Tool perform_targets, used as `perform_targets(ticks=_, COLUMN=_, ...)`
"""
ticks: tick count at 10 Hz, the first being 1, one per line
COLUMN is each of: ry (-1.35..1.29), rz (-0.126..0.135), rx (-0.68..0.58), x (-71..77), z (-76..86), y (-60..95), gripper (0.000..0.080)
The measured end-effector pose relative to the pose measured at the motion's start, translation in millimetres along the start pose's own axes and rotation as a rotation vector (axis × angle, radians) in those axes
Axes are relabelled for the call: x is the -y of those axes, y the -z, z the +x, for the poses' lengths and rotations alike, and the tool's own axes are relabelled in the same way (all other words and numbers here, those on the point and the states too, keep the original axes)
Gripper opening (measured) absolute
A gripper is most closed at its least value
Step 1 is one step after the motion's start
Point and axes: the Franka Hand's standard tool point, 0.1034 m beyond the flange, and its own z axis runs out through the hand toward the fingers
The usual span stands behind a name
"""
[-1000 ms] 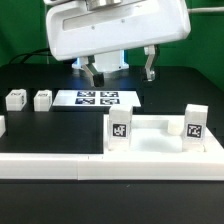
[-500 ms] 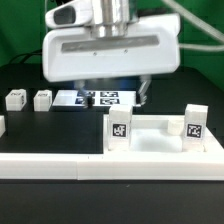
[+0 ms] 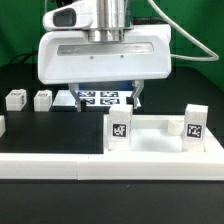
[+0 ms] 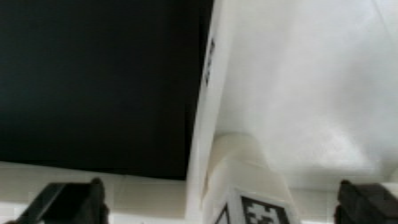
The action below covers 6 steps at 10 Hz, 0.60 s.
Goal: Assemble square table
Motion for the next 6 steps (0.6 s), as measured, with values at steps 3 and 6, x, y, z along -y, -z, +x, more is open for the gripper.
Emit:
perform_targets(ticks=3, ry=-0.125, rz=0.092, rx=0.246, x=-1.3, z=-12.4, y=-34.1, gripper=0.0648)
perform_targets(ticks=6, ry=-0.122, rz=0.030, rx=0.233, x=13.8, z=-15.1, y=-59.3, gripper=0.0648)
